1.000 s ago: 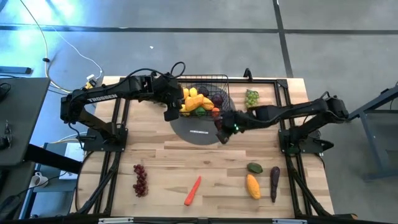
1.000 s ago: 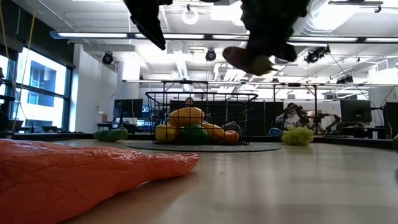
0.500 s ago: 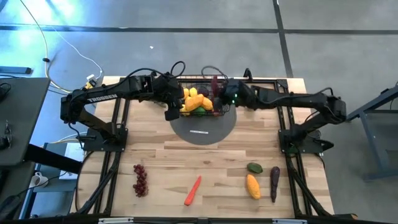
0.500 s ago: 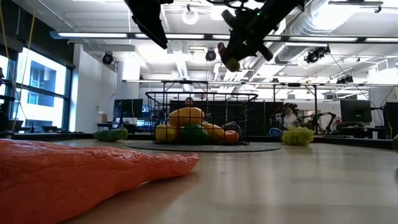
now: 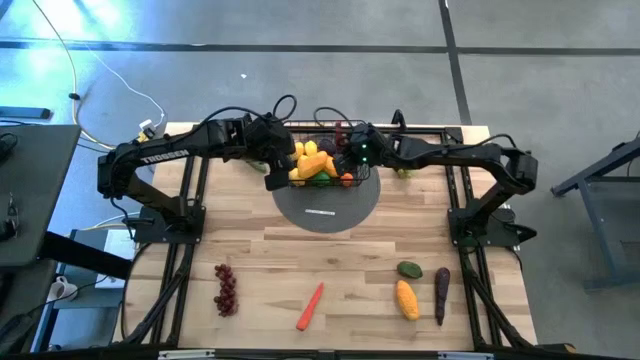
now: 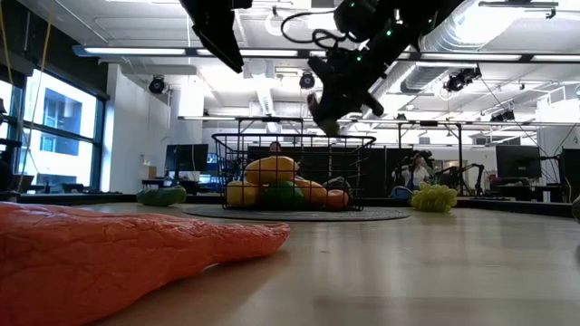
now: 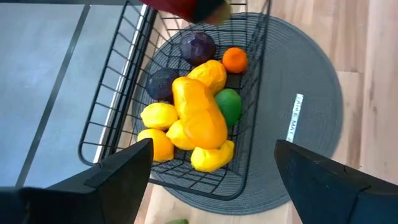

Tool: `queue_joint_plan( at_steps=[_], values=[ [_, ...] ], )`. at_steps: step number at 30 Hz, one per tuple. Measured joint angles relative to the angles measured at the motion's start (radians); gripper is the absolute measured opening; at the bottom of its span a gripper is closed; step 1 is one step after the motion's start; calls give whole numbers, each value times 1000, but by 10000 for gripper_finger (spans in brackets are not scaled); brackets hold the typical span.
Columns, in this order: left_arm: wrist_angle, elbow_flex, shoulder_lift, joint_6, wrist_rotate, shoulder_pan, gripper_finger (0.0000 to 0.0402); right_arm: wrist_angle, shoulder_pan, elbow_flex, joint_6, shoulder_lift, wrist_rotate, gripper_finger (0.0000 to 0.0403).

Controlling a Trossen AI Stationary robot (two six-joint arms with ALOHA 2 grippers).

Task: Build produce basket
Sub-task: Put the red chili pepper into the basket

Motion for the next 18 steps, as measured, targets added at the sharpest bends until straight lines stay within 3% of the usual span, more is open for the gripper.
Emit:
queue_joint_plan(
  at_steps=[9, 18],
  values=[
    [-1, 0, 0, -1, -1, 45, 326, -51, -4, 0, 81, 56, -6, 91],
    [-2, 0, 0, 0, -1, 55, 326, -90, -6, 0, 126, 60, -5, 144]
  ],
)
